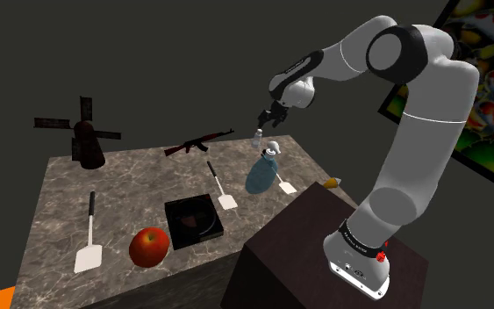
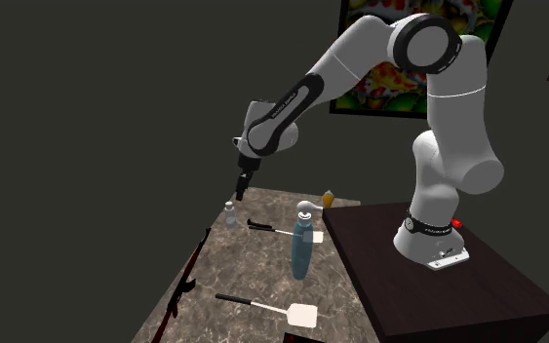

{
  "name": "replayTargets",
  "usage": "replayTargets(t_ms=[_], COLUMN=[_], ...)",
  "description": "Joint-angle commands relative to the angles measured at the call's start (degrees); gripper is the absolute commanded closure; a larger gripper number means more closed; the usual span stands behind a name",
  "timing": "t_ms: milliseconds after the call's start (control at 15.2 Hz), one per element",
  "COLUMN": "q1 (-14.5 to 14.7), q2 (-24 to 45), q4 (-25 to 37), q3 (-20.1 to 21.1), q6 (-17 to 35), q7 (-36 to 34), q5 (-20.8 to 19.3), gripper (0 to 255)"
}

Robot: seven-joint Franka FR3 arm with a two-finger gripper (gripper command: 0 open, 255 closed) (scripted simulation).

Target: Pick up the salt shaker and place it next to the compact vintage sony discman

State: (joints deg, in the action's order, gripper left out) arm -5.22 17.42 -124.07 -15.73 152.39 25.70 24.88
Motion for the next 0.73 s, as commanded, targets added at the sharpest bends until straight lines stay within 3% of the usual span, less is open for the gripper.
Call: replayTargets(t_ms=[0,264,660], q1=[-2.1,-5.9,-6.8], q2=[4.6,13.4,17.3], q4=[3.1,10.5,12.6], q3=[1.4,4.0,5.6], q6=[1.0,1.8,3.6], q7=[2.7,5.5,6.5], q5=[3.5,7.6,9.0], gripper=[0,0,0])
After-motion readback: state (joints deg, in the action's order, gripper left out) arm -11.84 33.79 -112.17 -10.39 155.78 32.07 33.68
